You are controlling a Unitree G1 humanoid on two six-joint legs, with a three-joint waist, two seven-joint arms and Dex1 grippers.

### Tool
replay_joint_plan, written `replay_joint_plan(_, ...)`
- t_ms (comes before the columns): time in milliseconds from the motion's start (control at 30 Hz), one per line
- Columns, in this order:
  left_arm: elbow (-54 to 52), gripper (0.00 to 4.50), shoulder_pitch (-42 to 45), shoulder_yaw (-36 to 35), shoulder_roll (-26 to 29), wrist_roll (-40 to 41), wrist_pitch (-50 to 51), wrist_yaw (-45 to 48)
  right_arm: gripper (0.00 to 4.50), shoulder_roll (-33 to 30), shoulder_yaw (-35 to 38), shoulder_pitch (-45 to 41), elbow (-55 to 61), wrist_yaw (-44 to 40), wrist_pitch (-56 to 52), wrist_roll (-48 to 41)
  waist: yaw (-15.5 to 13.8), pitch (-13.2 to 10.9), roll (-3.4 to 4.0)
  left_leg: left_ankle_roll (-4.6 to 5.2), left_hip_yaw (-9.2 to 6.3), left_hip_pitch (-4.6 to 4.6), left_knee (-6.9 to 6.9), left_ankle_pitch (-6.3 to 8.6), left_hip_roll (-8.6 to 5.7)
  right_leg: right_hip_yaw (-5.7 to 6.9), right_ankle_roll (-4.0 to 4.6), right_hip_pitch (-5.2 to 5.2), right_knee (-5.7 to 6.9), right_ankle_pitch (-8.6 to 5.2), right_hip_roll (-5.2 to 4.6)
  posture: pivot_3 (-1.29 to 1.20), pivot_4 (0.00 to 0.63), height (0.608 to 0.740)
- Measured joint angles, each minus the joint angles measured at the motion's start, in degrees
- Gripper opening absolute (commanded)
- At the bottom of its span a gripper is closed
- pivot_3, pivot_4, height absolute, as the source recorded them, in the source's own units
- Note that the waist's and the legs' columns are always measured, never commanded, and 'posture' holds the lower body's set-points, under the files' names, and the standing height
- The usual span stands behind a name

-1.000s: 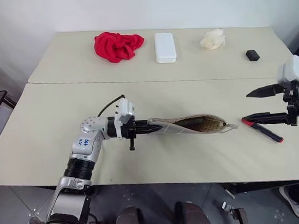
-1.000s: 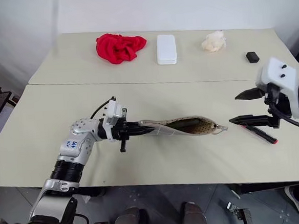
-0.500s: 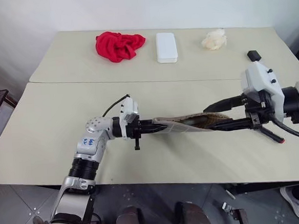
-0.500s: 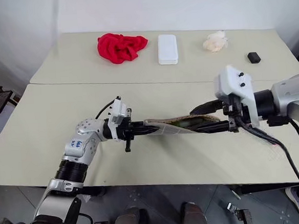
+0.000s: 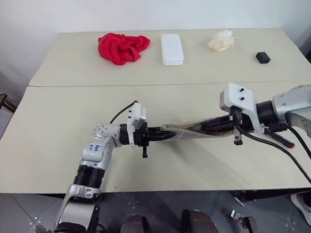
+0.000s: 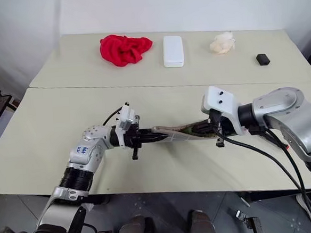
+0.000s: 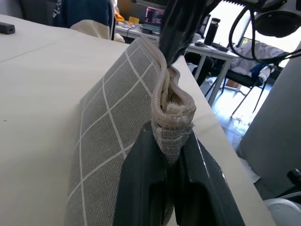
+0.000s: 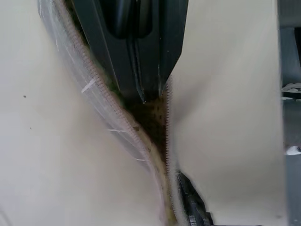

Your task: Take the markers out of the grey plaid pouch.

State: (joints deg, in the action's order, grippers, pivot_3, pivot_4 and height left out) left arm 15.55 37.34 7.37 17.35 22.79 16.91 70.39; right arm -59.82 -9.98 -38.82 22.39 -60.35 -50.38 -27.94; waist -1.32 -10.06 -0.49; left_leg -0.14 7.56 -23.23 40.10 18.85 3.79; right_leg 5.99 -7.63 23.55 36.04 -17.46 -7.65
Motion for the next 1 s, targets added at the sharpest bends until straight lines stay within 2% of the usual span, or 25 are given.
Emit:
replay_joint_plan(267, -2.48, 0.06, -1.05, -0.12, 0.32, 2.47, 4.41, 0.63, 0.01, 1.67, -6.41, -0.06, -2.57, 4.83, 5.97, 12.03, -0.04, 0.0, 0.0, 0.0, 0.02, 0.0, 0.0, 0.0, 0.0, 0.0, 0.0, 0.01, -0.01, 0.0, -0.01, 0.0, 0.15, 0.74)
replay_joint_plan(400, -5.49, 0.06, -1.39, -0.02, 1.49, 6.12, 11.22, 2.86, 0.01, 1.89, -9.51, -0.41, -1.85, 4.41, 8.58, 16.88, 0.1, 0.0, 0.0, 0.0, 0.02, 0.0, -0.01, 0.0, 0.0, 0.0, 0.0, 0.02, -0.01, 0.0, 0.0, 0.0, 0.15, 0.74)
replay_joint_plan(633, -7.75, 0.06, -0.62, 0.52, 5.01, 11.03, 22.72, 7.21, 0.01, 1.31, -13.46, -2.29, 4.81, -0.93, 3.63, 17.83, -0.05, 0.0, 0.01, 0.0, 0.0, -0.01, 0.01, 0.0, 0.0, 0.0, 0.0, 0.0, -0.01, 0.0, 0.0, 0.0, 0.15, 0.74)
replay_joint_plan(767, -4.96, 0.06, 1.23, 0.74, 6.05, 10.29, 21.22, 9.32, 0.01, 0.02, -13.83, -3.77, 7.83, -3.89, -0.8, 17.33, 0.03, 0.0, 0.01, 0.0, 0.0, -0.01, 0.0, 0.0, 0.0, 0.0, 0.0, 0.0, -0.02, 0.0, 0.0, 0.0, 0.15, 0.74)
replay_joint_plan(900, 0.24, 0.06, 2.06, 3.11, 6.22, 4.3, 11.51, 10.55, 0.01, 0.47, -15.2, -4.01, 9.13, -4.91, -3.65, 16.86, 0.07, 0.01, 0.01, 0.0, 0.02, -0.02, -0.01, 0.0, 0.0, 0.0, 0.0, 0.02, -0.03, 0.0, 0.01, 0.0, 0.15, 0.74)
replay_joint_plan(1000, 3.74, 0.06, 2.09, 2.16, 3.08, 1.42, 2.8, 7.71, 0.01, 3.9, -17.37, -4.01, 6.54, -2.6, -3.19, 19.06, -0.03, 0.01, 0.0, 0.0, 0.02, -0.01, 0.04, 0.0, 0.0, 0.0, 0.01, 0.01, -0.01, 0.0, -0.01, 0.0, 0.15, 0.74)
